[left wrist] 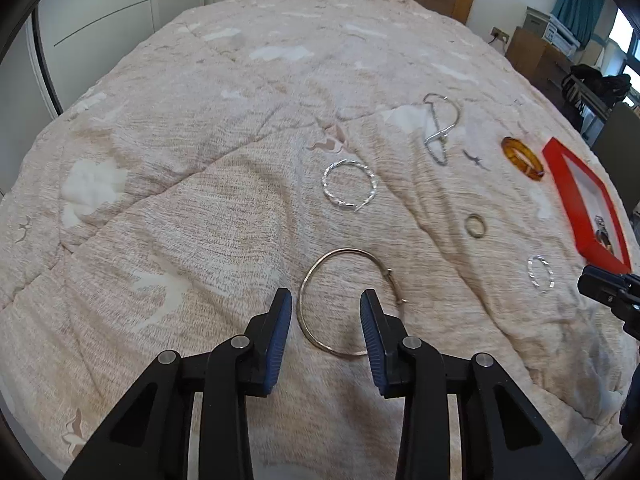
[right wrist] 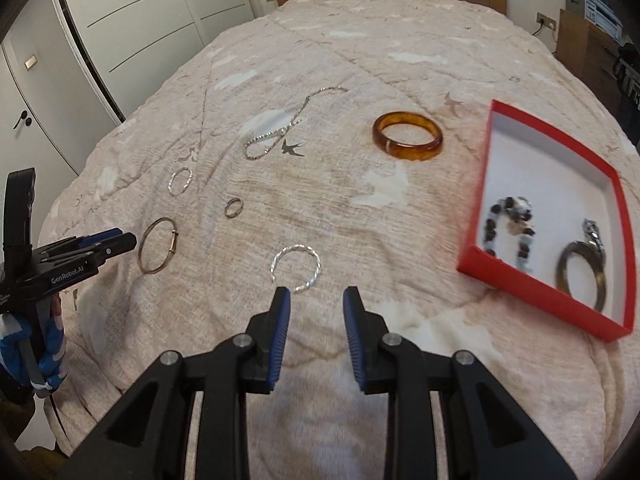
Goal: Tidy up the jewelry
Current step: 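Grasp the plain silver bangle with the left tool while the right tool grasps the twisted silver ring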
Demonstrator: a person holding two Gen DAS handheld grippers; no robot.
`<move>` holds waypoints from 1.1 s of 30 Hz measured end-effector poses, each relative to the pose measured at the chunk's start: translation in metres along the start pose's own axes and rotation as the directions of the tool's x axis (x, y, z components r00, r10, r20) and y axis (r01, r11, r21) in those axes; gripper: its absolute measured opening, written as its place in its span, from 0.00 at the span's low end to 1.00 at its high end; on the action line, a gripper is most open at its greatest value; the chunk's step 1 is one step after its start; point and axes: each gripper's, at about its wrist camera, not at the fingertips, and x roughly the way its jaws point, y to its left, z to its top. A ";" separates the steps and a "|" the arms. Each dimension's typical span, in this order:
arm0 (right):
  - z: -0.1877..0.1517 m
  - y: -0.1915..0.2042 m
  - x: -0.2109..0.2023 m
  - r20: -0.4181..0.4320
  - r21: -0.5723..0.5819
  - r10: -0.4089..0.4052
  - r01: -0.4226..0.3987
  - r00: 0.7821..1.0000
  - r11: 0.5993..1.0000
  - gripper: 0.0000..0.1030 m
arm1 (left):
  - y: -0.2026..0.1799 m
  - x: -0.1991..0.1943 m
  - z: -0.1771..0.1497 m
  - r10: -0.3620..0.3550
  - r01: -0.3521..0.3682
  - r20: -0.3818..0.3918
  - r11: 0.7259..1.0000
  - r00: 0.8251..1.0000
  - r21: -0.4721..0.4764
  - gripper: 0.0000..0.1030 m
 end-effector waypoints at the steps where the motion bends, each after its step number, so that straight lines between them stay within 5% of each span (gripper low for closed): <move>1: 0.003 0.000 0.006 -0.006 -0.002 0.002 -0.002 1.000 1.000 0.26 | 0.001 0.006 0.001 0.001 -0.001 -0.008 1.000 1.000 0.000 0.31; 17: 0.016 0.009 0.062 -0.113 -0.083 -0.009 0.000 0.994 0.997 0.23 | 0.018 0.042 0.003 -0.032 0.029 -0.066 0.999 0.997 -0.045 0.20; 20: 0.016 0.012 0.064 -0.116 -0.107 -0.029 0.017 0.993 0.994 0.16 | 0.014 0.043 0.004 -0.021 0.019 -0.069 0.999 0.997 -0.029 0.17; 23: 0.016 0.011 0.063 -0.108 -0.114 -0.036 0.024 0.993 0.993 0.06 | 0.015 0.040 0.004 -0.003 0.001 -0.062 0.999 0.998 -0.036 0.08; 33: 0.012 0.003 0.020 -0.022 -0.085 -0.020 0.018 1.000 0.996 0.05 | 0.011 0.007 0.002 0.046 -0.048 -0.036 0.998 0.998 -0.049 0.04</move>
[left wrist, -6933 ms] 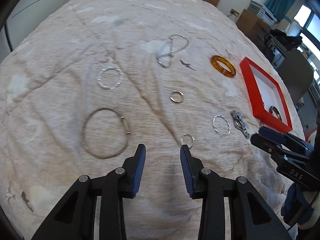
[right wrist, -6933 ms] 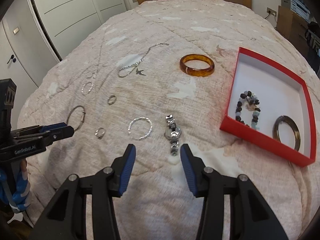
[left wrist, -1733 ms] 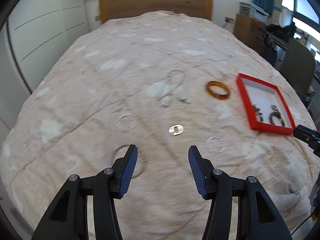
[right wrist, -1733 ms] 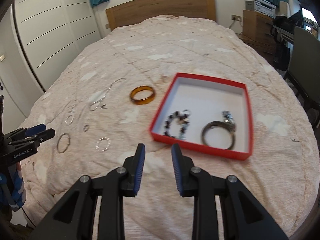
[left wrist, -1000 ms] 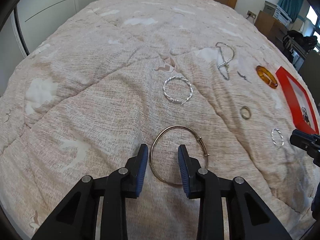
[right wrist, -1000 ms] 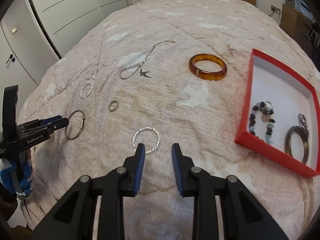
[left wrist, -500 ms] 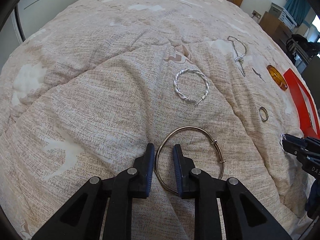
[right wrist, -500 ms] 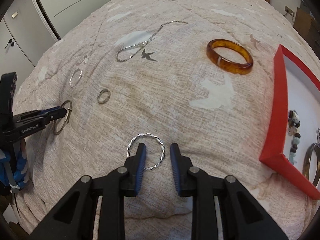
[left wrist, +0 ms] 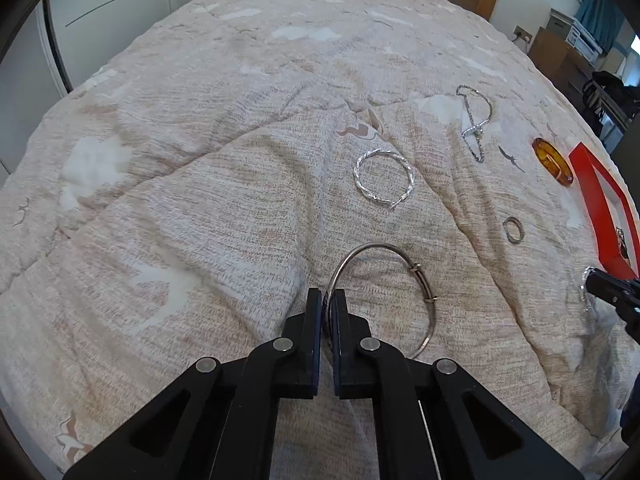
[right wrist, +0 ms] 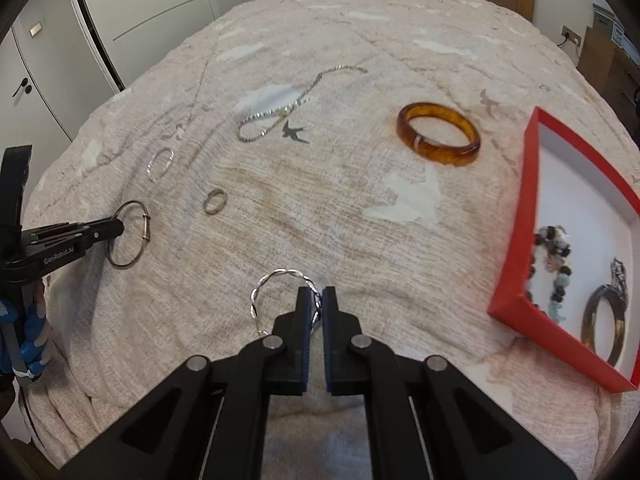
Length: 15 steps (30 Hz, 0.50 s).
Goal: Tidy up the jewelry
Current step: 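Grasp the plain silver bangle with the left tool while the right tool grasps the twisted silver ring, then carry both silver pieces into the red box and open both tools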
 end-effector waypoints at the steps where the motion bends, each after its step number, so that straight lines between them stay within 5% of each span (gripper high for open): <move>1: -0.001 -0.002 -0.007 0.012 0.004 -0.001 0.001 1.000 1.000 0.05 | -0.002 -0.004 0.000 0.007 -0.007 0.006 1.000 1.000 0.004 0.04; 8: -0.003 -0.033 -0.053 0.097 0.046 -0.053 0.049 0.994 0.998 0.05 | -0.035 -0.029 0.012 0.011 -0.012 0.030 0.999 0.999 0.052 0.05; 15: 0.005 -0.110 -0.088 0.151 0.126 -0.163 0.145 0.975 0.981 0.05 | -0.116 -0.042 0.046 -0.106 0.099 0.043 0.985 0.993 0.139 0.05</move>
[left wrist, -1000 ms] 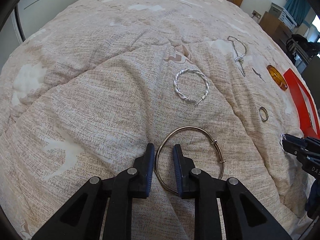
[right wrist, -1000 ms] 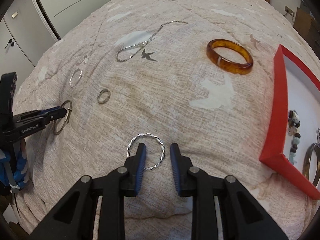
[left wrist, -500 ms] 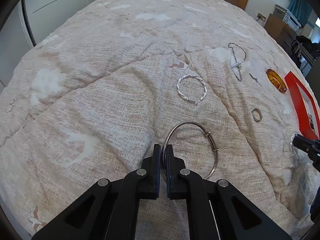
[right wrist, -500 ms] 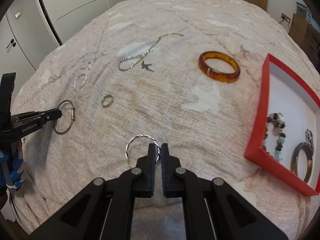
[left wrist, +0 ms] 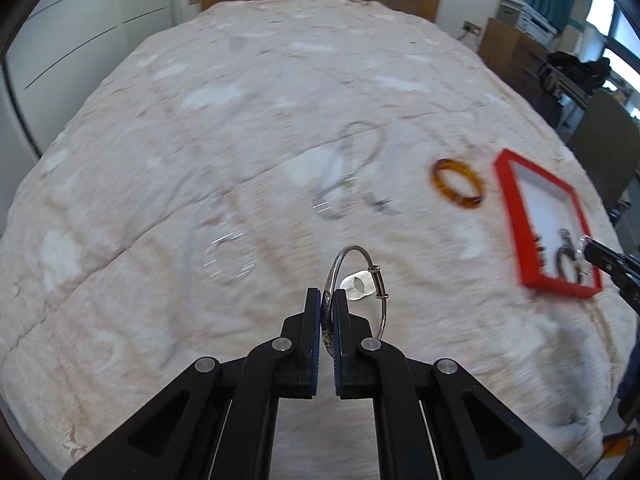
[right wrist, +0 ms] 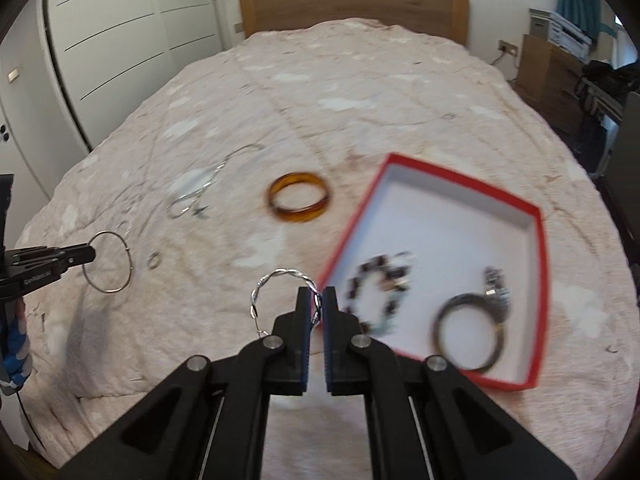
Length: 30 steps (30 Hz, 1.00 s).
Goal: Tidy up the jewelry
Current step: 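Carry both silver pieces into the red box and open both tools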
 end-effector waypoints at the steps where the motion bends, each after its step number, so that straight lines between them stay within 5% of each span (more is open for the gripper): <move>1: 0.004 -0.011 0.000 0.005 0.009 -0.013 0.013 1.000 1.000 0.05 | -0.016 0.002 0.009 -0.023 0.023 0.003 1.000 1.000 0.017 0.05; 8: 0.023 -0.087 0.019 0.013 0.082 -0.079 0.078 0.997 0.994 0.05 | -0.133 0.036 0.061 -0.156 0.153 0.009 0.978 0.988 0.138 0.05; 15: 0.034 -0.143 0.062 -0.042 0.104 -0.092 0.096 0.995 0.990 0.05 | -0.215 0.093 0.094 -0.198 0.201 -0.037 0.955 0.979 0.218 0.05; 21: 0.034 -0.155 0.093 -0.104 0.053 -0.093 0.099 0.990 0.994 0.05 | -0.249 0.137 0.093 -0.165 0.185 -0.097 0.947 0.981 0.263 0.05; 30: 0.031 -0.150 0.112 -0.163 -0.021 -0.131 0.129 0.978 0.991 0.05 | -0.245 0.159 0.090 -0.118 0.148 -0.137 0.960 0.984 0.236 0.06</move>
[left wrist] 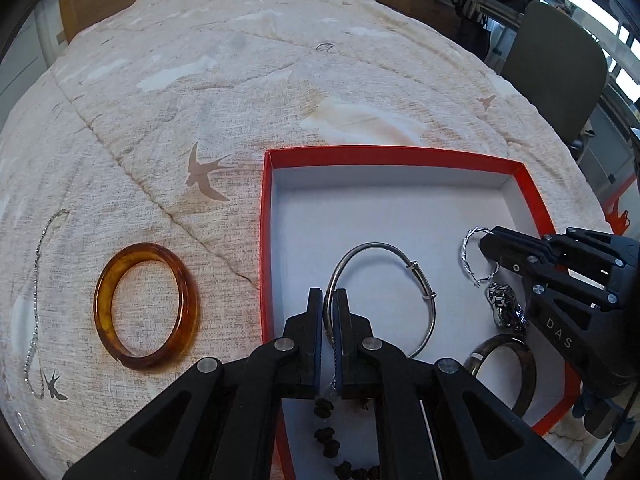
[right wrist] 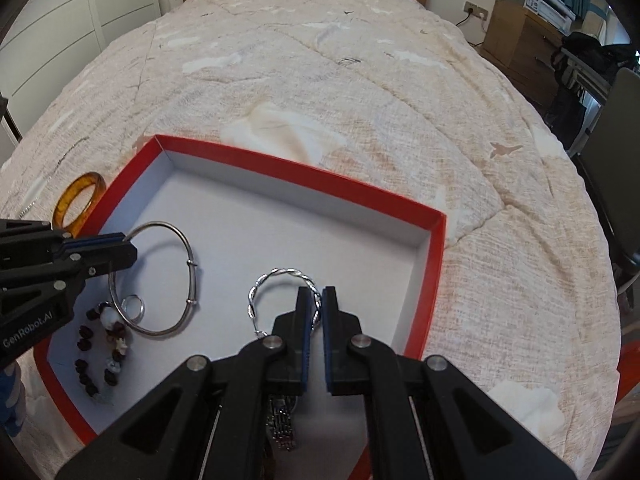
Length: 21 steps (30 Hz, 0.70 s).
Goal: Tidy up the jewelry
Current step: 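Carry both silver pieces into the red box and open both tools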
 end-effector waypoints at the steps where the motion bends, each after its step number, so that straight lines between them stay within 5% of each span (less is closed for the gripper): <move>1: 0.000 -0.001 0.000 -0.002 0.000 -0.005 0.005 1.000 1.000 0.05 | 0.000 0.000 0.000 0.003 -0.003 0.000 1.000 1.000 -0.002 0.07; 6: -0.002 -0.003 -0.003 -0.024 -0.005 -0.034 0.034 0.999 0.999 0.09 | 0.000 -0.002 0.000 -0.003 0.003 0.002 1.000 1.000 -0.014 0.07; 12: -0.007 -0.012 -0.038 0.012 0.039 -0.048 0.047 0.999 0.998 0.09 | 0.003 -0.018 -0.002 -0.052 0.053 0.022 0.998 0.998 -0.035 0.21; 15: -0.011 -0.016 -0.065 0.034 0.056 -0.069 0.067 0.997 0.996 0.09 | 0.001 -0.038 -0.004 -0.063 0.065 0.055 0.997 0.996 -0.045 0.37; 21: -0.028 -0.007 -0.128 0.088 0.094 -0.074 0.066 0.993 0.993 0.09 | 0.006 -0.100 -0.020 -0.067 0.073 0.141 0.996 0.988 -0.042 0.38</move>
